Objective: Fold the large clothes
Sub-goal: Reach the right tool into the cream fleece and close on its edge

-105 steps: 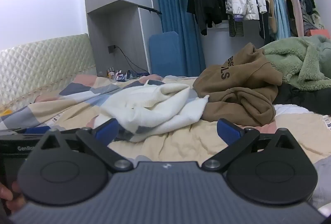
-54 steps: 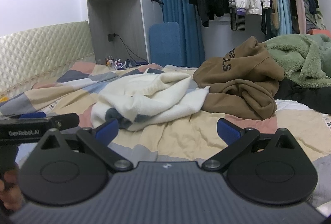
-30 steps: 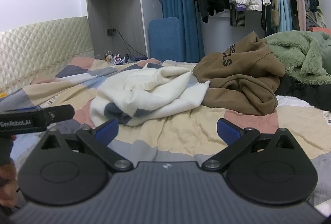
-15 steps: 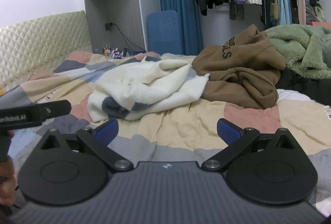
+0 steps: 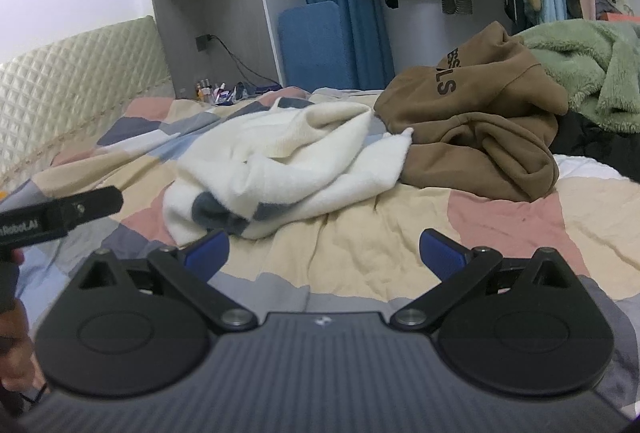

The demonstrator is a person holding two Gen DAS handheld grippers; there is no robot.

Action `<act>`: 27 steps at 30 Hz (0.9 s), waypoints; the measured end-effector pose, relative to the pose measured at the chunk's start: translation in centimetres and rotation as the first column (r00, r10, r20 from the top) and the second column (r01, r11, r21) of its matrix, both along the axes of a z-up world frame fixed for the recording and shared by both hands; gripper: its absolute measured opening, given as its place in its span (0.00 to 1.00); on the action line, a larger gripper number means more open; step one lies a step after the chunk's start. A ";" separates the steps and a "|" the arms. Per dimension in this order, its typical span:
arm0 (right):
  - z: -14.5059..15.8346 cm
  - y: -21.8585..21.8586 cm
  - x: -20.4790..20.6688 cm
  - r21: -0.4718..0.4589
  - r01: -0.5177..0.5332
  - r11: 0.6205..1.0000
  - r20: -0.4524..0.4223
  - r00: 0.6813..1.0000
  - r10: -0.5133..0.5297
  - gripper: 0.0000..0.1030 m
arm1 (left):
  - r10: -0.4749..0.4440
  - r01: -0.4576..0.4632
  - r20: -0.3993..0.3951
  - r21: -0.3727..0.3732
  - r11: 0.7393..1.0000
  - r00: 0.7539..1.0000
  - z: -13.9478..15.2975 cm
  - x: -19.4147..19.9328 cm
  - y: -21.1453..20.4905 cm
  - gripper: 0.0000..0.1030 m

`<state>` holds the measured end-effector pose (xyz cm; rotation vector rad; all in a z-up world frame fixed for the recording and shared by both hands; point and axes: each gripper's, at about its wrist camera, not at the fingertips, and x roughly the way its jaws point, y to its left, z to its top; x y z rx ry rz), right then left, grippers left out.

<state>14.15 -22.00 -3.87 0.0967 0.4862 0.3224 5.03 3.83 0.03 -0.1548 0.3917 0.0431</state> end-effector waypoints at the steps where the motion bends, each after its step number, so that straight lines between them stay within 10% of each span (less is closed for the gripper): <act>1: -0.1 0.0 0.3 0.006 0.003 1.000 -0.009 1.000 -0.003 1.00 | -0.001 0.001 -0.004 -0.010 1.000 1.000 0.0 0.5 0.3 1.00; 20: -0.4 5.6 15.3 0.248 -0.094 0.964 -0.084 0.990 0.118 1.00 | 0.052 -0.056 -0.058 -0.066 0.996 0.997 -4.2 14.1 7.5 1.00; 27: -2.4 9.3 24.0 0.287 -0.077 0.955 -0.123 0.986 0.116 0.80 | 0.048 -0.057 -0.076 -0.125 0.991 0.996 -6.8 16.2 9.5 1.00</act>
